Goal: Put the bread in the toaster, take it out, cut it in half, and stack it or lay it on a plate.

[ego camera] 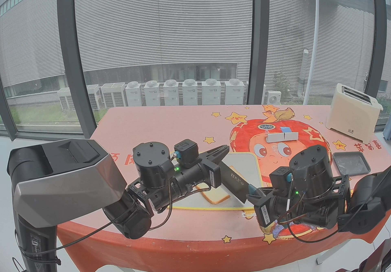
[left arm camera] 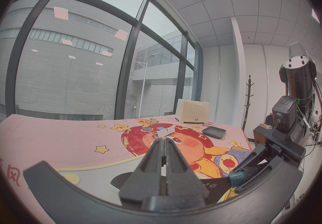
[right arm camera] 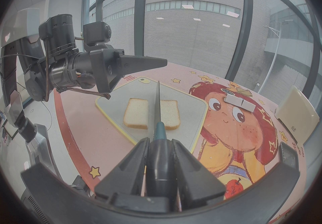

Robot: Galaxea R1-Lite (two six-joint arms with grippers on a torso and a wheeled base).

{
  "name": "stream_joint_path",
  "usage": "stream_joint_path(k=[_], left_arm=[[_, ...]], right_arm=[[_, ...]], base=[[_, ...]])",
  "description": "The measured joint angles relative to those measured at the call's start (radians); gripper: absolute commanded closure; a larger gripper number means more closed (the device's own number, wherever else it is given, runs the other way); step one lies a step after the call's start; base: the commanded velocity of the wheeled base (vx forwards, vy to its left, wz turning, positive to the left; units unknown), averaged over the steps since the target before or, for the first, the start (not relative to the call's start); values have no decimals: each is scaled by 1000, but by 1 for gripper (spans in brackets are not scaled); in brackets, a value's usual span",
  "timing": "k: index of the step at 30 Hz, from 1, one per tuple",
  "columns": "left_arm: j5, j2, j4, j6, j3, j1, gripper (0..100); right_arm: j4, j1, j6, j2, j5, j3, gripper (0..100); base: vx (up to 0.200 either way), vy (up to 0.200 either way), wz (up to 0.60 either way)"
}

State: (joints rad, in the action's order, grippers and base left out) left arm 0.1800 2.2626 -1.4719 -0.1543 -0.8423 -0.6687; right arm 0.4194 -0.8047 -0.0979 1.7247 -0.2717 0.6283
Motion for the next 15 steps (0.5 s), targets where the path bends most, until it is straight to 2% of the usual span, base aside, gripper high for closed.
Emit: stream_joint_path(k=[15], left_arm=[[-16,-21,-3,0,21,22,100]], right_arm=[[0,-7,0,-1,1,-3,100]], base=[[0,0,0]])
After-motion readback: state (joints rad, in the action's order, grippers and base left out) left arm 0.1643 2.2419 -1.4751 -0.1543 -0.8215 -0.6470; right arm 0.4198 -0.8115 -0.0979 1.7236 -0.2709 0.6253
